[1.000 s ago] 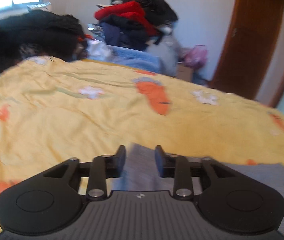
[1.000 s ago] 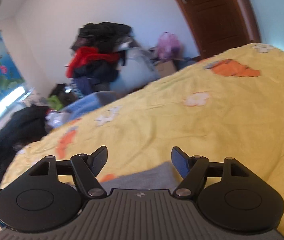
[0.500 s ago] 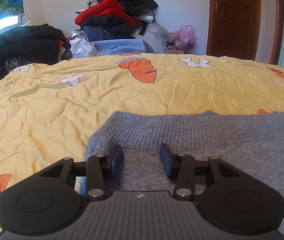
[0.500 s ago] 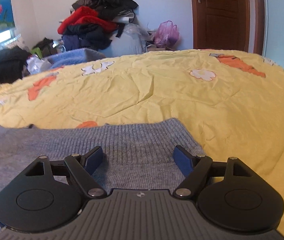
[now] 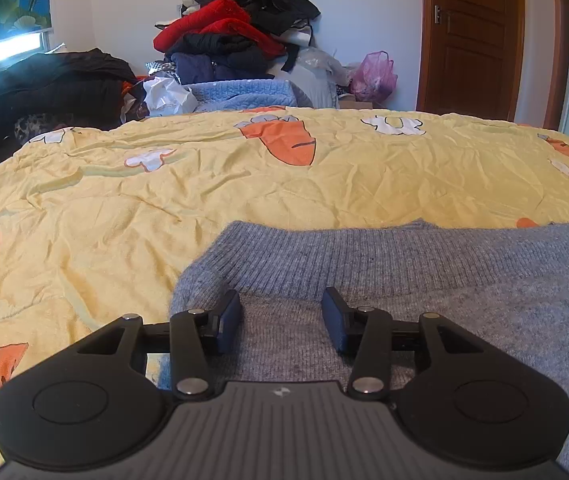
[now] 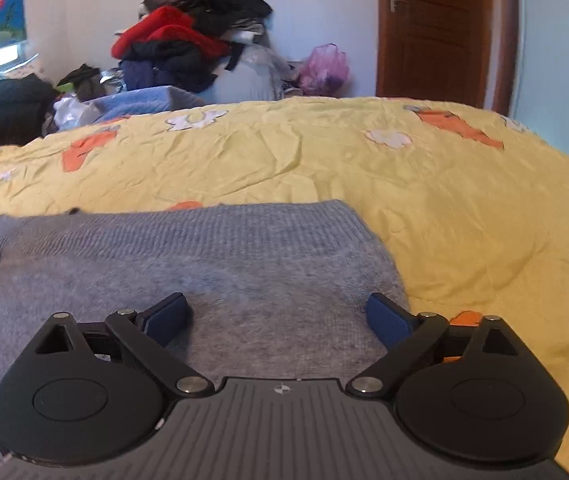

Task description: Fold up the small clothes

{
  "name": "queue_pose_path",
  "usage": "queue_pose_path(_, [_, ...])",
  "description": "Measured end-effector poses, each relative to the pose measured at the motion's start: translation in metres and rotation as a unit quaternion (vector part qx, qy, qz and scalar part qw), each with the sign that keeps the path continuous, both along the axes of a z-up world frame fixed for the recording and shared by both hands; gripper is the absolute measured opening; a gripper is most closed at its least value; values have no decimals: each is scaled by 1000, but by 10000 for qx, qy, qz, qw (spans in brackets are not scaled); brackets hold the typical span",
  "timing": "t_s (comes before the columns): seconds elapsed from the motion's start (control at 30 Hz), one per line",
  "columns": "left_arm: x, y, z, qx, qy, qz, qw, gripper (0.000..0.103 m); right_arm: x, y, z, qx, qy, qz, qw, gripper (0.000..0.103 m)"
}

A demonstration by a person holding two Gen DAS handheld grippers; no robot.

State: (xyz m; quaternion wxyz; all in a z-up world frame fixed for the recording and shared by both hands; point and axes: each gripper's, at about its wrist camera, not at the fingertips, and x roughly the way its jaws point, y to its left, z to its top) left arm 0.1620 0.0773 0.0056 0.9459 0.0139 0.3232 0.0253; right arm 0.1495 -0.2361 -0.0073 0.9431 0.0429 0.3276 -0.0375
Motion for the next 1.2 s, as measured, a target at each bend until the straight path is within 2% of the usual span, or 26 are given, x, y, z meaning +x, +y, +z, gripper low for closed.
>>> queue_pose_path(0.1, [0, 1, 0, -48, -2, 4, 10000, 45, 1, 8, -2, -174, 94, -20, 9998, 103])
queue_pose_path(0.5, [0, 0, 0, 18, 13, -22, 10000, 46, 0, 6, -3, -60, 71, -54, 9999, 103])
queue_pose_path(0.57, [-4, 0, 3, 79, 52, -58, 9999, 51, -1, 5, -2, -45, 67, -55, 10000, 103])
queue_pose_path(0.67, [-31, 5, 17, -24, -15, 81, 10000, 78, -1, 5, -2, -39, 64, -56, 10000, 103])
queue_pose_path(0.7, [-44, 7, 23, -187, -123, 54, 9997, 81, -1, 4, -3, -30, 59, -57, 10000, 103])
queue_pose_path(0.8, [-80, 9, 38, -726, -312, -143, 9968, 81, -1, 3, -3, 2, 48, -55, 10000, 103])
queue_pose_path(0.87, [-91, 3, 36, -924, -174, -317, 9951, 81, -1, 3, -3, 0, 48, -54, 10000, 103])
queue_pose_path(0.93, [-90, -4, 23, -921, 173, -397, 9948, 81, -1, 3, -3, 7, 47, -55, 10000, 103])
queue_pose_path(0.97, [-88, -6, 15, -801, 265, -336, 9959, 82, -1, 3, -3, 7, 47, -55, 10000, 103])
queue_pose_path(1.03, [-88, -2, 4, -726, 218, -246, 9968, 88, -1, 3, -3, 8, 45, -56, 10000, 103])
queue_pose_path(1.1, [-89, 4, 5, -771, 198, -237, 9965, 89, -1, 3, -3, 13, 42, -61, 10000, 103])
queue_pose_path(1.2, [-102, 16, 20, -817, 206, 118, 9964, 88, -2, 2, -3, 46, 25, -69, 10000, 103])
